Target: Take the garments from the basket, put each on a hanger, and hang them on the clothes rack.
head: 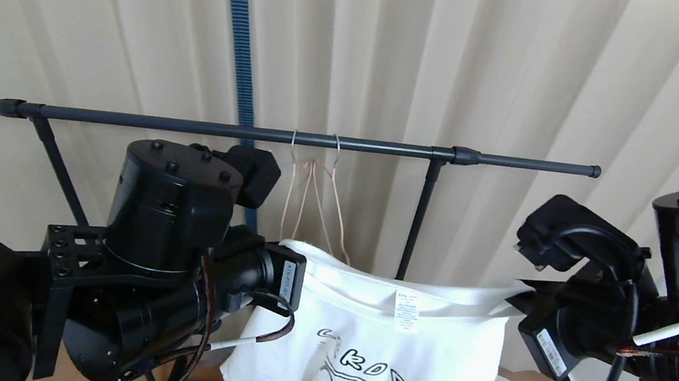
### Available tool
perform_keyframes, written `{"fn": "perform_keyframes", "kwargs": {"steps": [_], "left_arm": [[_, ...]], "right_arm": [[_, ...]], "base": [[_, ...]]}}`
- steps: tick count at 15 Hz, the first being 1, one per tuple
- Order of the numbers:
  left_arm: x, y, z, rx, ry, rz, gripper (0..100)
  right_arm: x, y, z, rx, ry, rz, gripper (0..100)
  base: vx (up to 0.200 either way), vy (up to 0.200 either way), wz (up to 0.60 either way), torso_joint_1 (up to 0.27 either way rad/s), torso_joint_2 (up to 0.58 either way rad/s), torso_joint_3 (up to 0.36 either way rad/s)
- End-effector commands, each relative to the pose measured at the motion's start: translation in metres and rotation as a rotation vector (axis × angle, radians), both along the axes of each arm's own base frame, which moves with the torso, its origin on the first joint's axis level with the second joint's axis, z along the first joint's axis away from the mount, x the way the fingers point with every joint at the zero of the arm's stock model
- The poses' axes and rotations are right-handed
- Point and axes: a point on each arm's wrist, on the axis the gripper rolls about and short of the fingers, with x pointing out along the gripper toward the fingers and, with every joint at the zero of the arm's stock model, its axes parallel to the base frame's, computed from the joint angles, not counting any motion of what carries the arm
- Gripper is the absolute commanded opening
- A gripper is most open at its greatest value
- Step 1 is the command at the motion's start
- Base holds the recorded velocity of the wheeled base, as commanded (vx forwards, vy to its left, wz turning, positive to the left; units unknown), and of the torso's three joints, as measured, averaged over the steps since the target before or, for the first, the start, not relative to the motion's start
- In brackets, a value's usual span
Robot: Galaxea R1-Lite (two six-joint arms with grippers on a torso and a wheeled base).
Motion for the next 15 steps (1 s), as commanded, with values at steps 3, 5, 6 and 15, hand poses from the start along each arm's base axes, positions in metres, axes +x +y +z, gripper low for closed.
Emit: {"fn": "perform_keyframes", "kwargs": {"steps": [3, 5, 6, 15], "left_arm": [[-0.004, 0.006, 0.007, -0.009, -0.021, 0.000, 0], [-0.007, 0.016, 0.006, 0.022, -0.032, 0.004, 0], [-0.007, 0.017, 0.007, 0.020, -0.037, 0.006, 0], [0.015, -0.010, 0.024, 0.005, -0.063, -0.080, 0]], "right_arm": [[0.023, 0.021, 0.006, 0.077, -0.034, -0.009, 0], [0.023, 0.021, 0.010, 0.119, -0.037, -0.027, 0], [0.022, 0.020, 0.011, 0.121, -0.036, -0.030, 0], [-0.032, -0.025, 0.039, 0.099, -0.012, -0.030, 0]], "base": [[0.000, 0.000, 0.00, 0.000, 0.00, 0.000], [0.000, 0.000, 0.00, 0.000, 0.00, 0.000], [0.000, 0.000, 0.00, 0.000, 0.00, 0.000], [0.000, 0.000, 0.00, 0.000, 0.00, 0.000]]}}
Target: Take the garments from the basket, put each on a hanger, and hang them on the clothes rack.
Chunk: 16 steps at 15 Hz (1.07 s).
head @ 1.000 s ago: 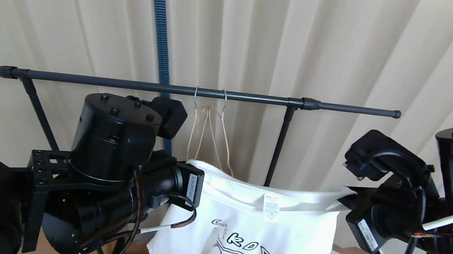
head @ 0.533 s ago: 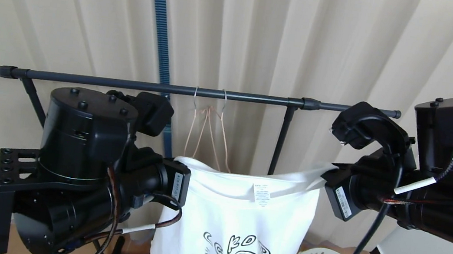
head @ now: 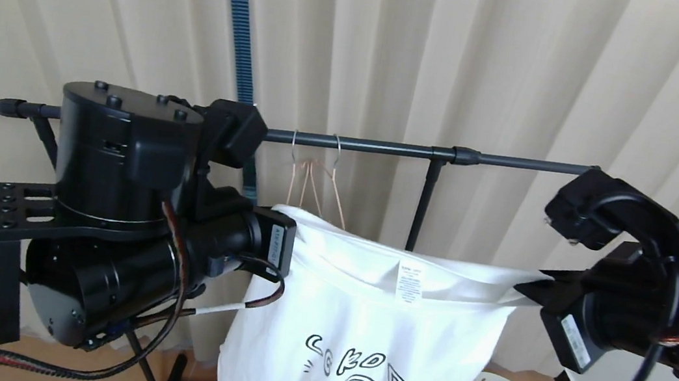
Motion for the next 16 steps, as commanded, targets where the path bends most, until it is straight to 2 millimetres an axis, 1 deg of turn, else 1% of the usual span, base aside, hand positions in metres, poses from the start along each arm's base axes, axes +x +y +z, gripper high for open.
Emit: {"fn": "perform_keyframes", "kwargs": {"steps": [1, 2, 3, 4, 6, 8, 10, 12, 14, 15, 16], "left_arm": [[0.011, -0.023, -0.002, 0.013, 0.039, -0.078, 0], [0.021, -0.034, 0.003, 0.004, 0.042, -0.100, 0], [0.028, -0.039, 0.007, -0.009, 0.029, -0.098, 0], [0.041, -0.045, 0.015, -0.031, 0.004, -0.089, 0], [0.059, -0.051, 0.025, -0.044, -0.039, -0.110, 0], [0.072, -0.055, 0.033, -0.065, -0.067, -0.115, 0], [0.085, -0.056, 0.038, -0.064, -0.095, -0.107, 0], [0.092, -0.057, 0.040, -0.075, -0.106, -0.125, 0], [0.097, -0.061, 0.041, -0.086, -0.113, -0.142, 0], [0.098, -0.063, 0.042, -0.088, -0.115, -0.145, 0], [0.098, -0.063, 0.042, -0.089, -0.116, -0.145, 0]], "right_arm": [[-0.024, -0.021, 0.015, 0.037, -0.040, -0.003, 0], [-0.032, -0.027, 0.014, 0.030, -0.031, -0.002, 0], [-0.035, -0.029, 0.012, 0.022, -0.021, -0.002, 0], [-0.039, -0.031, 0.008, 0.010, -0.004, 0.009, 0], [-0.049, -0.022, 0.003, -0.003, 0.029, 0.081, 0], [-0.060, -0.009, -0.001, 0.012, 0.067, 0.159, 0], [-0.069, 0.008, -0.005, 0.029, 0.110, 0.223, 0], [-0.069, 0.030, -0.009, 0.058, 0.155, 0.236, 0], [-0.074, 0.068, -0.006, 0.162, 0.228, 0.230, 0], [-0.073, 0.083, -0.003, 0.215, 0.254, 0.204, 0], [-0.071, 0.093, -0.001, 0.254, 0.272, 0.180, 0]], "base": [[0.000, 0.000, 0.00, 0.000, 0.00, 0.000], [0.000, 0.000, 0.00, 0.000, 0.00, 0.000], [0.000, 0.000, 0.00, 0.000, 0.00, 0.000], [0.000, 0.000, 0.00, 0.000, 0.00, 0.000], [0.000, 0.000, 0.00, 0.000, 0.00, 0.000], [0.000, 0.000, 0.00, 0.000, 0.00, 0.000], [0.000, 0.000, 0.00, 0.000, 0.00, 0.000], [0.000, 0.000, 0.00, 0.000, 0.00, 0.000], [0.000, 0.000, 0.00, 0.000, 0.00, 0.000], [0.000, 0.000, 0.00, 0.000, 0.00, 0.000], [0.000, 0.000, 0.00, 0.000, 0.00, 0.000]]}}
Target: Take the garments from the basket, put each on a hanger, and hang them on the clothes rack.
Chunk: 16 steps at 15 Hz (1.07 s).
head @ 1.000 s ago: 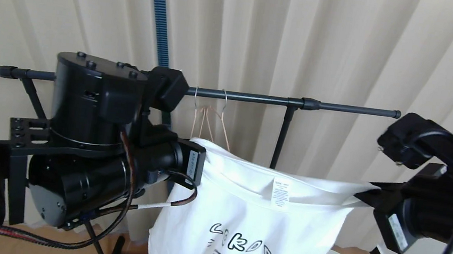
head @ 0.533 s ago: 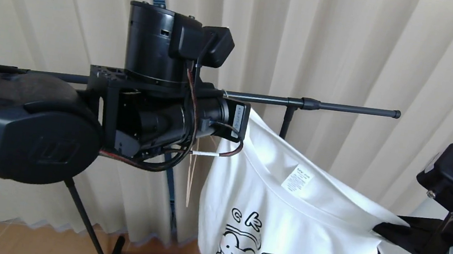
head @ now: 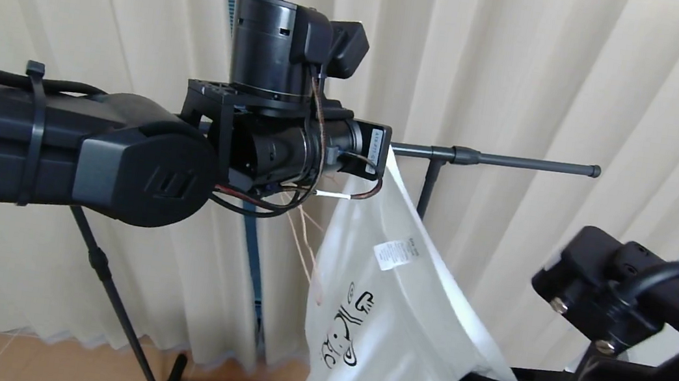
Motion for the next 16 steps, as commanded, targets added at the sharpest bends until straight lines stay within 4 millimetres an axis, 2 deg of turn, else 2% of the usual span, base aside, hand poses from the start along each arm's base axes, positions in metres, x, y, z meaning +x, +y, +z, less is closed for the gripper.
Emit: {"fn": "perform_keyframes", "kwargs": {"steps": [1, 4, 6, 8, 9, 10, 12, 13, 14, 16], "left_arm": [[0.004, -0.003, -0.004, 0.005, 0.007, 0.000, 0], [0.002, -0.001, -0.004, 0.007, 0.011, 0.003, 0], [0.003, 0.003, -0.008, 0.016, 0.021, 0.014, 0], [-0.002, 0.011, -0.004, 0.014, 0.019, 0.022, 0], [-0.003, 0.011, -0.003, 0.014, 0.019, 0.023, 0], [-0.010, 0.025, 0.003, 0.020, 0.024, 0.040, 0], [-0.024, 0.040, 0.010, 0.047, 0.055, 0.052, 0], [-0.033, 0.048, 0.014, 0.064, 0.075, 0.056, 0], [-0.034, 0.049, 0.014, 0.067, 0.077, 0.056, 0], [-0.060, 0.066, 0.020, 0.133, 0.150, 0.047, 0]], "right_arm": [[0.008, 0.051, -0.002, 0.061, 0.071, -0.036, 0], [0.008, 0.050, 0.000, 0.111, 0.072, -0.057, 0], [0.011, 0.031, 0.006, 0.125, 0.056, -0.094, 0], [0.024, 0.009, 0.005, 0.096, 0.026, -0.150, 0], [0.024, 0.008, 0.005, 0.094, 0.024, -0.152, 0], [0.040, -0.011, 0.004, 0.041, -0.020, -0.207, 0], [0.062, -0.024, 0.006, 0.000, -0.061, -0.277, 0], [0.072, -0.025, 0.010, 0.008, -0.089, -0.301, 0], [0.074, -0.024, 0.010, 0.011, -0.092, -0.303, 0], [0.106, -0.025, 0.017, 0.040, -0.155, -0.385, 0]], "base": [[0.000, 0.000, 0.00, 0.000, 0.00, 0.000], [0.000, 0.000, 0.00, 0.000, 0.00, 0.000], [0.000, 0.000, 0.00, 0.000, 0.00, 0.000], [0.000, 0.000, 0.00, 0.000, 0.00, 0.000], [0.000, 0.000, 0.00, 0.000, 0.00, 0.000], [0.000, 0.000, 0.00, 0.000, 0.00, 0.000], [0.000, 0.000, 0.00, 0.000, 0.00, 0.000], [0.000, 0.000, 0.00, 0.000, 0.00, 0.000], [0.000, 0.000, 0.00, 0.000, 0.00, 0.000], [0.000, 0.000, 0.00, 0.000, 0.00, 0.000]]}}
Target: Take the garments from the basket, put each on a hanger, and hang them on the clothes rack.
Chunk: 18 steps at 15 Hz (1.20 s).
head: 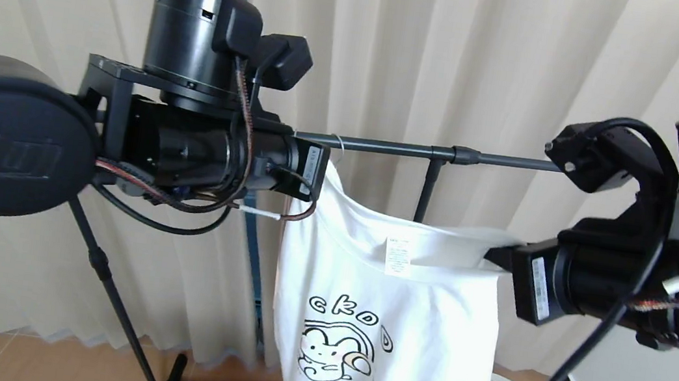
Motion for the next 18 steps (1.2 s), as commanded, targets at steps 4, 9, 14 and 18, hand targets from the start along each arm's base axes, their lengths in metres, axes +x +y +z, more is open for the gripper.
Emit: {"fn": "perform_keyframes", "kwargs": {"steps": [4, 9, 14, 18], "left_arm": [[-0.044, 0.017, 0.009, 0.063, 0.056, -0.053, 0], [-0.086, 0.004, -0.027, 0.191, 0.205, -0.186, 0], [-0.106, -0.032, -0.041, 0.110, 0.325, -0.276, 0], [-0.097, -0.051, -0.037, 0.001, 0.374, -0.261, 0]], "right_arm": [[0.037, 0.009, 0.008, 0.031, -0.044, -0.067, 0], [0.062, 0.028, 0.025, 0.127, -0.133, -0.076, 0], [0.074, 0.045, 0.024, 0.169, -0.136, -0.072, 0], [0.072, 0.046, 0.023, 0.197, -0.121, -0.081, 0]], "base": [[0.000, 0.000, 0.00, 0.000, 0.00, 0.000], [0.000, 0.000, 0.00, 0.000, 0.00, 0.000], [0.000, 0.000, 0.00, 0.000, 0.00, 0.000], [0.000, 0.000, 0.00, 0.000, 0.00, 0.000]]}}
